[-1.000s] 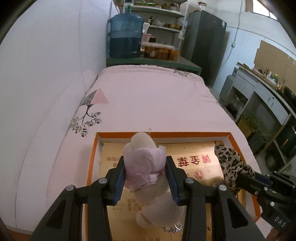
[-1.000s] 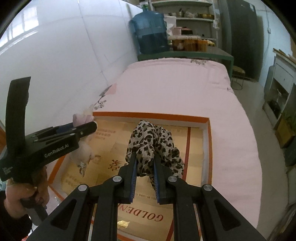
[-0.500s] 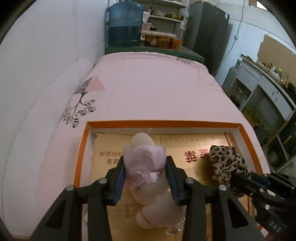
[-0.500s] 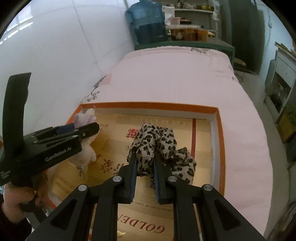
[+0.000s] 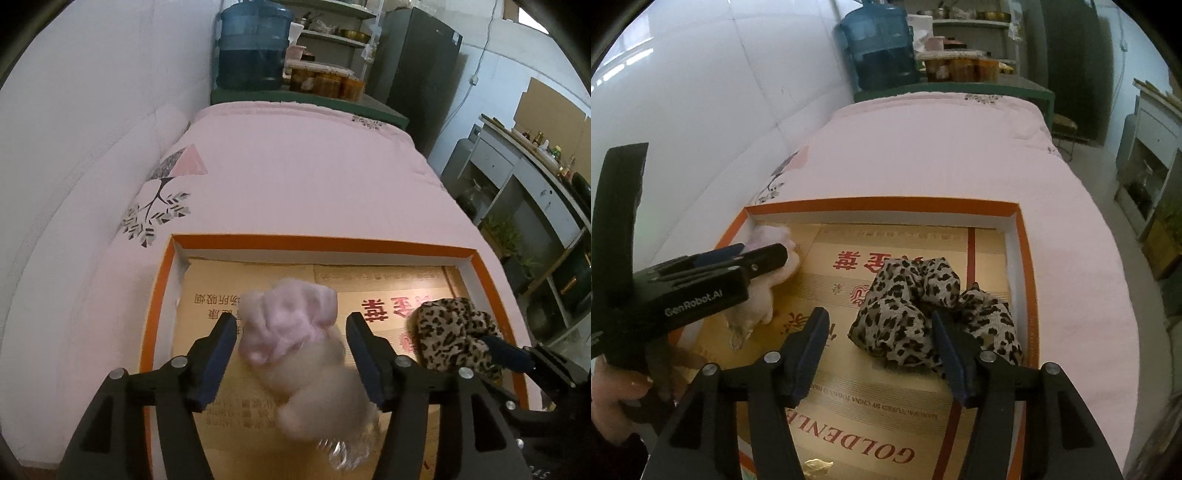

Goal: Organize soft objects
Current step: 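Open both tools to release the bear and scrunchie in the lid, then move both tools back toward the remaining pile of soft items, then grasp the green fuzzy ring with the left tool while the right grasps the purple-dressed bear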

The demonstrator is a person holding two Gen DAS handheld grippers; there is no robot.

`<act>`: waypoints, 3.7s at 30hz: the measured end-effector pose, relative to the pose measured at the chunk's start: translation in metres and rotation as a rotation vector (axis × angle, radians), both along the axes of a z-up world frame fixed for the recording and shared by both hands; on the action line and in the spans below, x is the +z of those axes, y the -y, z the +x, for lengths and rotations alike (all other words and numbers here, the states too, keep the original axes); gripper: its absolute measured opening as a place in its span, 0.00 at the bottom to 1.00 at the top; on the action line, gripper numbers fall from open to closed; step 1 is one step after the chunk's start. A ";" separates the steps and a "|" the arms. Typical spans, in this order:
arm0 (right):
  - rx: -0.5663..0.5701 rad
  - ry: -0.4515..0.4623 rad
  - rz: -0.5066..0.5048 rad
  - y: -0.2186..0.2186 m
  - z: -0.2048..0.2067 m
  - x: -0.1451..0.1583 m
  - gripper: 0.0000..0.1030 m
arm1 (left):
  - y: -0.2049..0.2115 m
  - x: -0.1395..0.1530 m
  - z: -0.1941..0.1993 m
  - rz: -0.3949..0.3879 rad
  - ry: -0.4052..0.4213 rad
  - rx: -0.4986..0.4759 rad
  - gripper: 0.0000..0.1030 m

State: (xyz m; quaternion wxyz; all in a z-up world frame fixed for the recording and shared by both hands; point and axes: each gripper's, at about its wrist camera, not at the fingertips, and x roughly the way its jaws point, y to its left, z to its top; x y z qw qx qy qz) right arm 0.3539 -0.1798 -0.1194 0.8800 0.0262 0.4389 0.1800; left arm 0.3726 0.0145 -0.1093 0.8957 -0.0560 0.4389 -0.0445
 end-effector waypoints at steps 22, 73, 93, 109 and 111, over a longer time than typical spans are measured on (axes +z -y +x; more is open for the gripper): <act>-0.001 0.167 0.028 0.011 -0.089 0.067 0.60 | 0.004 0.056 -0.079 0.116 0.111 -0.004 0.68; -0.025 0.193 0.028 0.025 -0.292 0.084 0.64 | -0.029 0.087 -0.307 0.019 0.267 0.055 0.63; 0.005 0.101 0.066 0.019 -0.300 0.050 0.64 | -0.017 0.049 -0.314 -0.018 0.208 -0.031 0.62; 0.036 0.013 0.082 0.009 -0.292 0.019 0.71 | -0.011 0.028 -0.307 -0.048 0.157 -0.069 0.62; 0.037 0.002 0.095 0.011 -0.291 0.016 0.71 | -0.008 0.025 -0.305 -0.051 0.149 -0.080 0.62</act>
